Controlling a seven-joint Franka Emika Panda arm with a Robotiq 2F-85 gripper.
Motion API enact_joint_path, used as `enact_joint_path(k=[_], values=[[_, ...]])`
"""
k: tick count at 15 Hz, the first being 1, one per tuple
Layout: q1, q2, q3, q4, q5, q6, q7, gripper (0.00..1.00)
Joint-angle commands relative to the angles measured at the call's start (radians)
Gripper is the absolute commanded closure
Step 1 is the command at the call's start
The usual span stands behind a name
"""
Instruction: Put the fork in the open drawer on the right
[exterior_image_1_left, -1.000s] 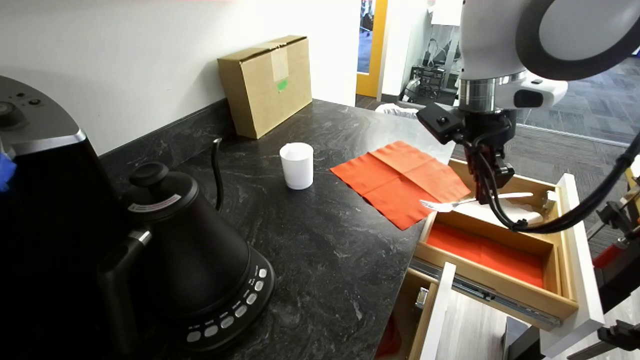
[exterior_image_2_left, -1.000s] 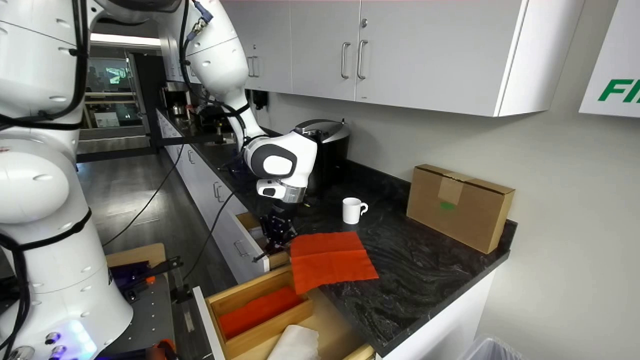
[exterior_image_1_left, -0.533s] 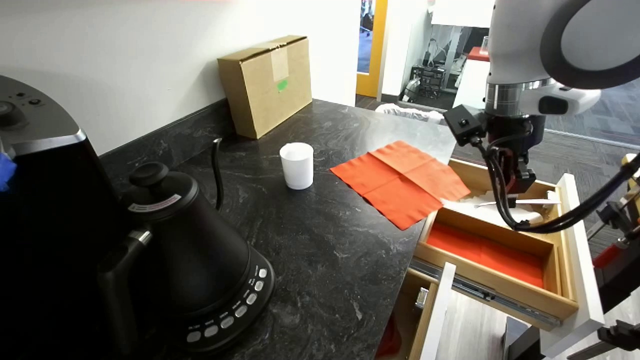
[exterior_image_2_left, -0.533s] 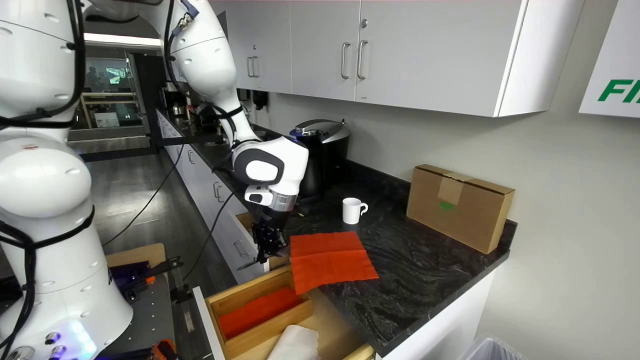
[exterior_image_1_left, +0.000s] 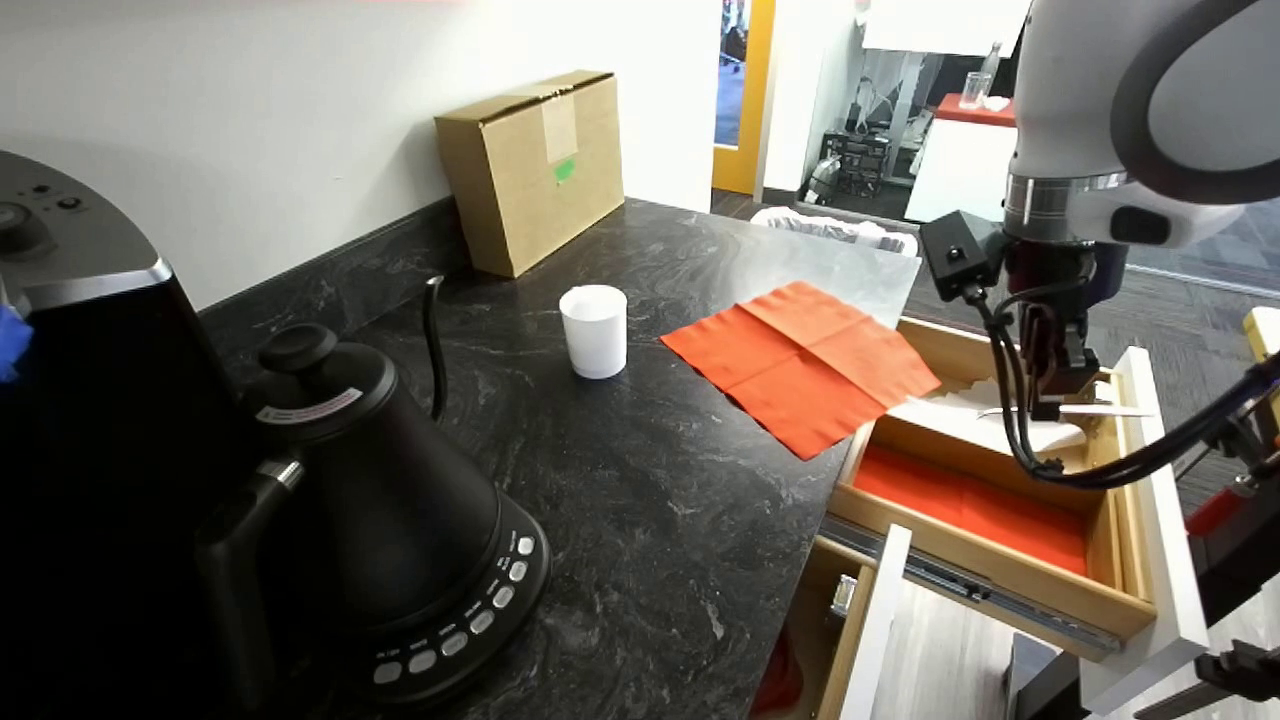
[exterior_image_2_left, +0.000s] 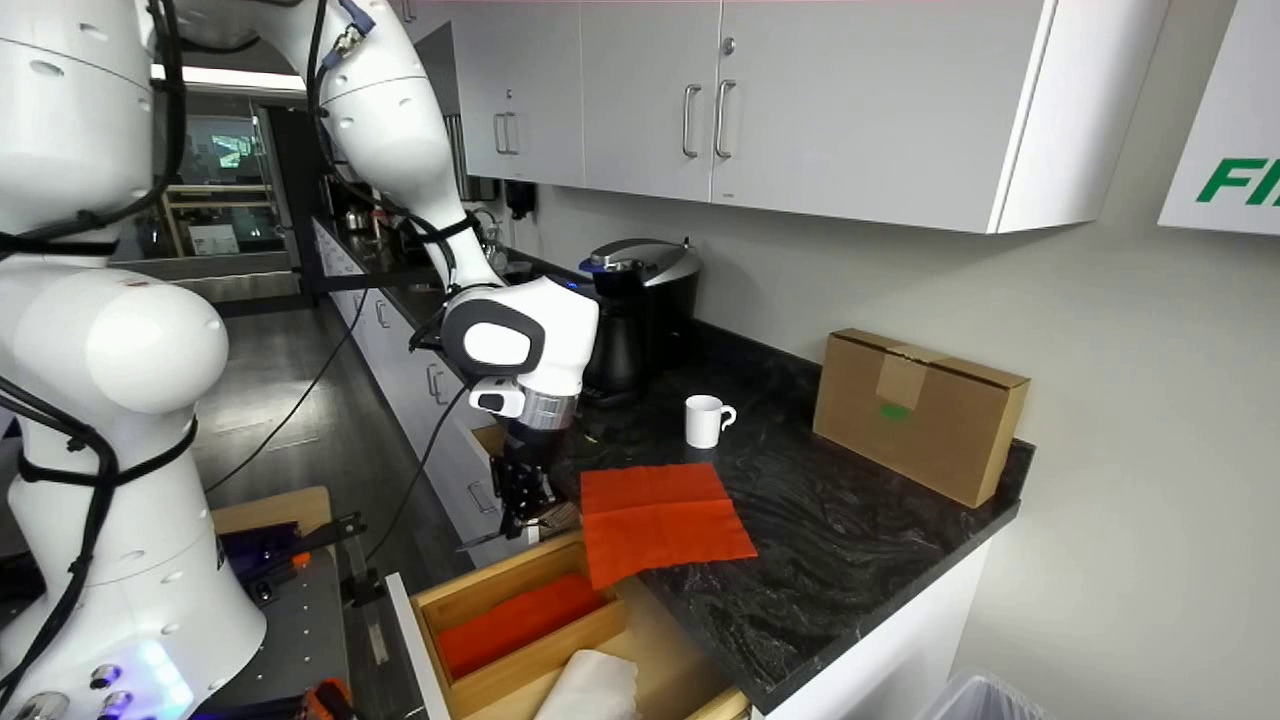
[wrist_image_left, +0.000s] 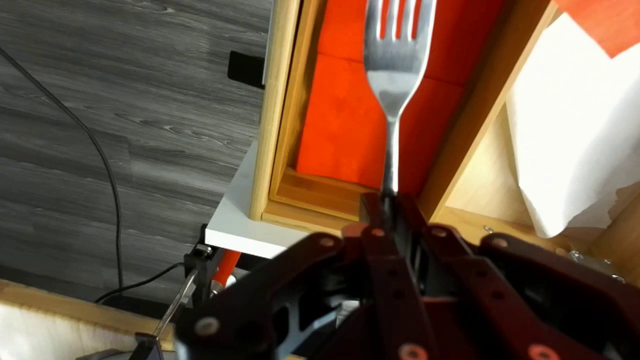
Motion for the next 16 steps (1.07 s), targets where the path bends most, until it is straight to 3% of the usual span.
enact_joint_path(k=[1, 9, 16], values=[[0.121, -0.009, -0.088, -0.017, 0.035, 0.022, 0.0, 0.95], [0.267, 0.017, -0.209, 0.001, 0.066, 0.009, 0.0, 0.95], [0.337, 0.056, -0.275, 0.022, 0.114, -0.013, 0.0, 0.95]])
